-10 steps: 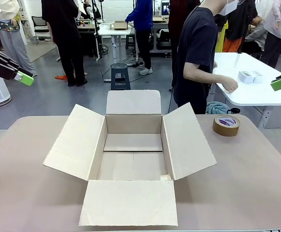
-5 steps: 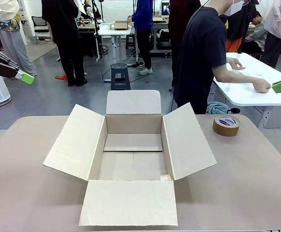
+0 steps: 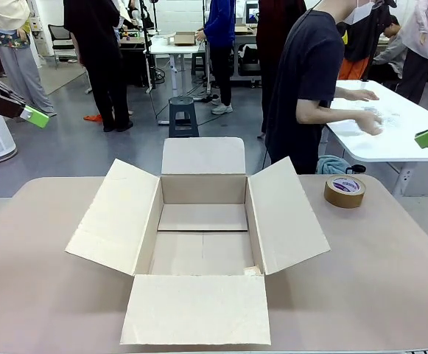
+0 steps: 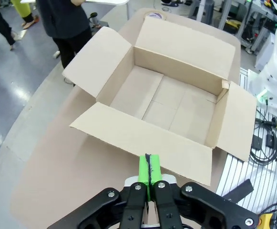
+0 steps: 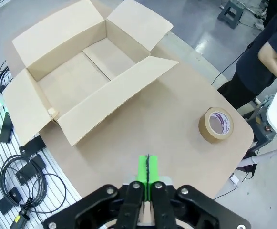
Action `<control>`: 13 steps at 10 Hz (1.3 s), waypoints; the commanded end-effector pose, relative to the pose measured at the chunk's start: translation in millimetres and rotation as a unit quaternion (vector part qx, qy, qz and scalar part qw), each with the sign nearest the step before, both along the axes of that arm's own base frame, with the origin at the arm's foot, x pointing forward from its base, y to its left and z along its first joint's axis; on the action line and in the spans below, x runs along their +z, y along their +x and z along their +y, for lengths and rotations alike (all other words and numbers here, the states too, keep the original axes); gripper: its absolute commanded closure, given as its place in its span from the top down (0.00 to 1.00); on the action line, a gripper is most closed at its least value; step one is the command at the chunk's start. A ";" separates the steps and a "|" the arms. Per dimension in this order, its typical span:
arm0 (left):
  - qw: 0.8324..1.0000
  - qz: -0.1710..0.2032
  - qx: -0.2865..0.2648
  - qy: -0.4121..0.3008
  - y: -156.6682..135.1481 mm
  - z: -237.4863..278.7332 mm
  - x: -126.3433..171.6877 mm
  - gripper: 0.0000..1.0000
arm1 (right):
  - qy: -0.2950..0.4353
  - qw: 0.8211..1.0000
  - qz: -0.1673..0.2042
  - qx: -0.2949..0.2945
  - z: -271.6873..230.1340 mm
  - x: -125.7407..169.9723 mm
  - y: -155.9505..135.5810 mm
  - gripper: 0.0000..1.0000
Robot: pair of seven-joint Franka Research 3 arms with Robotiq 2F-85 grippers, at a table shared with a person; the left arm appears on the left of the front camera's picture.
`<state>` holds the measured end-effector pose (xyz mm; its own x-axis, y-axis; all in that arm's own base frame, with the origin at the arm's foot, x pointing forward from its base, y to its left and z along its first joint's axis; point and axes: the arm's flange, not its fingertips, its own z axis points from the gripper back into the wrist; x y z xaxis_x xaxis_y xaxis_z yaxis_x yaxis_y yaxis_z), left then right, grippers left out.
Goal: Wrap the clocks to prevent damage.
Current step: Open the side flaps of the Package Box.
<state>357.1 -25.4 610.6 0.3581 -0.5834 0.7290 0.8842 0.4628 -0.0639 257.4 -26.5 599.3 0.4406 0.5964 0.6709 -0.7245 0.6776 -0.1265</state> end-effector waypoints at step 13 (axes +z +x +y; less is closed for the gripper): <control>0.912 0.180 0.138 0.342 9.4 -191.2 -20.0 0.00 | -0.027 0.912 0.256 -0.318 239.5 6.6 73.8 0.01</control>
